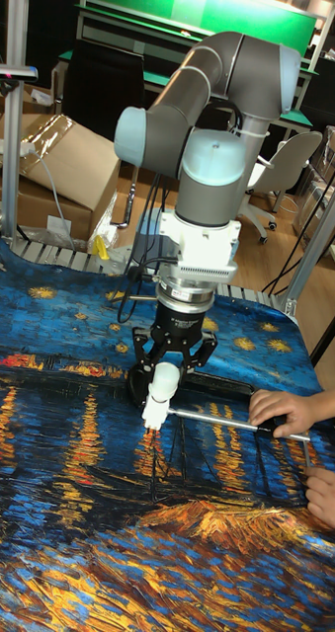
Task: Take out the light bulb by rotating it
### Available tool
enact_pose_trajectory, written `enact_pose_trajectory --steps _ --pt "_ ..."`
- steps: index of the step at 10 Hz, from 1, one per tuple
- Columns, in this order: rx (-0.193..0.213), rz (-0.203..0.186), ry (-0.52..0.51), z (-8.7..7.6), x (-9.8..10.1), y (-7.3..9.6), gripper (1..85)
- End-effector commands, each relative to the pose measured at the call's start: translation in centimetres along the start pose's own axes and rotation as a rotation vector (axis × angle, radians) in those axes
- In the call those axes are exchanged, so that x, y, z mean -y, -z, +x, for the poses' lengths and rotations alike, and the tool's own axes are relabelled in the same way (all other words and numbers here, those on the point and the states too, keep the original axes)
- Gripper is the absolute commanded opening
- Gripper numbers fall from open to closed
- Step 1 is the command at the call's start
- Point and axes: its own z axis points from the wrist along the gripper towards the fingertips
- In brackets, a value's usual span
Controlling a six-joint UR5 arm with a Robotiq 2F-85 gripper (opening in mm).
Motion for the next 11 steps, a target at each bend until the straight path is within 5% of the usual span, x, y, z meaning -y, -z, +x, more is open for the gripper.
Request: enact_pose_trajectory --steps 1,3,7,9,11 --pt "0.001 -0.002 -0.020 -0.1 -0.1 0.1 40.7" --pt "-0.002 0.010 -0.021 -0.1 0.2 0.1 38.0" --pt "-0.014 0.051 -0.024 0.2 0.7 0.0 20.3" --pt "-0.036 0.078 -0.004 0.7 1.2 0.5 4.0" --pt "-0.029 0.080 0.024 0.3 0.8 0.4 1.0"
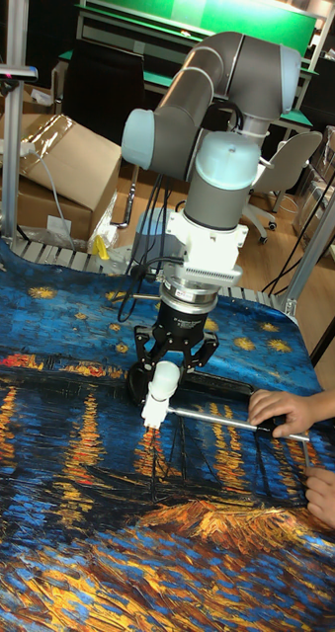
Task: Take out the light bulb by rotating it
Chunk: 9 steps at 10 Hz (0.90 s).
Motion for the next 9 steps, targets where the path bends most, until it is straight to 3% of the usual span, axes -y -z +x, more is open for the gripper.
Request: enact_pose_trajectory --steps 1,9 --pt "0.006 0.004 0.019 -0.30 -0.73 -0.09 1.0" --pt "0.012 -0.011 0.017 -0.14 -1.30 0.03 1.0"
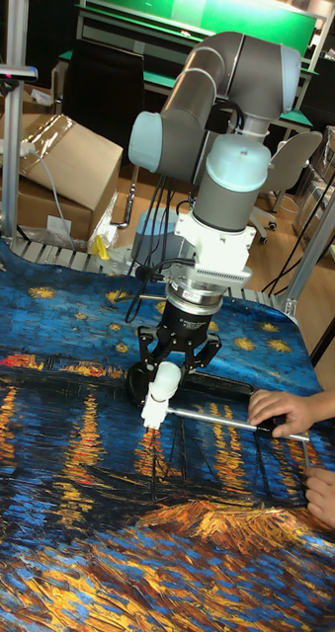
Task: Take out the light bulb by rotating it
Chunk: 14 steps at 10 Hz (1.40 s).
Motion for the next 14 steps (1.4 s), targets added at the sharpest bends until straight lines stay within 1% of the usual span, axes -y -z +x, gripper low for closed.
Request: enact_pose_trajectory --steps 1,2,4,5,6,7,8,10,11,14 --pt "0.005 -0.008 -0.001 -0.04 -0.10 0.28 1.0" --pt "0.001 -0.011 0.002 0.13 -0.11 0.43 1.0" --pt "0.006 -0.018 0.009 -0.14 -0.36 0.10 1.0" --pt "0.012 -0.017 0.021 -0.35 -0.37 0.03 1.0" --pt "0.021 -0.026 0.038 -0.59 -0.64 0.03 1.0" --pt "0.029 -0.022 0.064 -0.76 -0.53 0.03 1.0" --pt "0.032 -0.011 0.127 -0.78 -0.25 -0.01 1.0" --pt "0.042 -0.020 0.266 -0.75 -0.35 -0.04 1.0" --pt "0.046 -0.019 0.320 -0.72 -0.28 -0.06 1.0" --pt "0.043 -0.014 0.429 -0.45 -0.15 0.41 1.0"
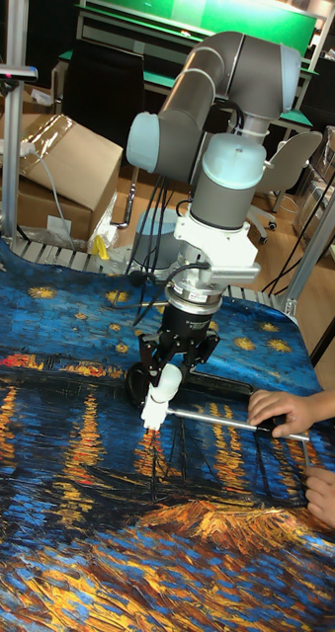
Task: Take out the light bulb by rotating it
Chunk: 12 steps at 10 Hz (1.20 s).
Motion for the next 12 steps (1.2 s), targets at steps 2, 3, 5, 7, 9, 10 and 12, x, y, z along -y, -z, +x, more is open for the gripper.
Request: enact_pose_trajectory --steps 2,3,5,7,9,10,12 --pt "0.005 0.001 0.216 0.03 0.08 0.22 1.0" --pt "0.003 0.006 0.279 0.05 0.16 0.08 1.0" --pt "0.003 0.007 0.392 0.00 0.12 -0.02 1.0" --pt "0.013 0.013 0.495 -0.28 0.18 -0.07 1.0" --pt "0.031 0.021 0.568 -0.69 0.23 -0.18 1.0" --pt "0.035 0.024 0.606 -0.72 0.30 -0.21 1.0" --pt "0.044 0.030 0.664 -0.81 0.54 -0.16 1.0"
